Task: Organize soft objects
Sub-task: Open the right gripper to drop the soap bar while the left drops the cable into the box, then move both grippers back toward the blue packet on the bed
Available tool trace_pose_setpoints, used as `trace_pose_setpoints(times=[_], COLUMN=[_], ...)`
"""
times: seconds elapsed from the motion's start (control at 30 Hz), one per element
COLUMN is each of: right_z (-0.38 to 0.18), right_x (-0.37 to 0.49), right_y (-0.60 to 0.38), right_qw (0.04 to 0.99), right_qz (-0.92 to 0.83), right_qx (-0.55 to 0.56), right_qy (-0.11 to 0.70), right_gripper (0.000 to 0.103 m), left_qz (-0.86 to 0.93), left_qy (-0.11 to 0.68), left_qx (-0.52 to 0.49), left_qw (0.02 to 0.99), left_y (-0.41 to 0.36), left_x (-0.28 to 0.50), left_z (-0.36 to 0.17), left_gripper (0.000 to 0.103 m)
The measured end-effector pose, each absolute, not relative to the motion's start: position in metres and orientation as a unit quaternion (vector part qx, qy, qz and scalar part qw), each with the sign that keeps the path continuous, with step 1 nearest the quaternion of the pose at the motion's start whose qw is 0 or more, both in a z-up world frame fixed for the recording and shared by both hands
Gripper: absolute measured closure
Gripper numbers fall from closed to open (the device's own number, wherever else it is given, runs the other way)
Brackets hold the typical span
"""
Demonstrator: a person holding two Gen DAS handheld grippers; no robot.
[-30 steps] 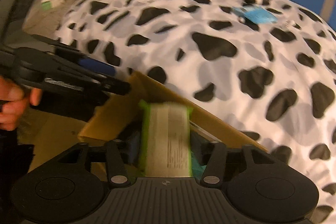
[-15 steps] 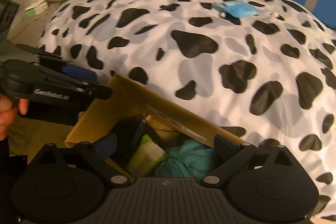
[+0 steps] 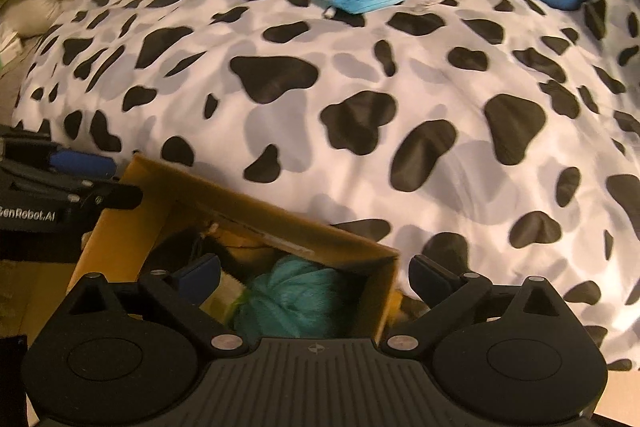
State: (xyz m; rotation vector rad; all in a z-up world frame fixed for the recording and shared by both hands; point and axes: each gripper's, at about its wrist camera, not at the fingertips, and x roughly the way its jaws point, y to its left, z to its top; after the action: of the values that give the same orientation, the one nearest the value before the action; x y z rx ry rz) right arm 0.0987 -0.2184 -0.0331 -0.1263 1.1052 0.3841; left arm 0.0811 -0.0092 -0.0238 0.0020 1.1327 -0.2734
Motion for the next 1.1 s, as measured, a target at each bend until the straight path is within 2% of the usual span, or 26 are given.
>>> trace_pose_setpoints(times=[1.1], right_z=[-0.013], right_x=[0.161], right_y=[-0.234], right_qw=[0.875], right_qz=[0.123], right_qx=[-0.048], right_qy=[0.466], right_gripper=[0.003], left_qz=[-0.149], left_qy=[0.490], left_qx=[0.022], left_qw=[0.859], left_y=[-0.021], left_x=[0.121], left_z=[-0.008], left_gripper=[0.057])
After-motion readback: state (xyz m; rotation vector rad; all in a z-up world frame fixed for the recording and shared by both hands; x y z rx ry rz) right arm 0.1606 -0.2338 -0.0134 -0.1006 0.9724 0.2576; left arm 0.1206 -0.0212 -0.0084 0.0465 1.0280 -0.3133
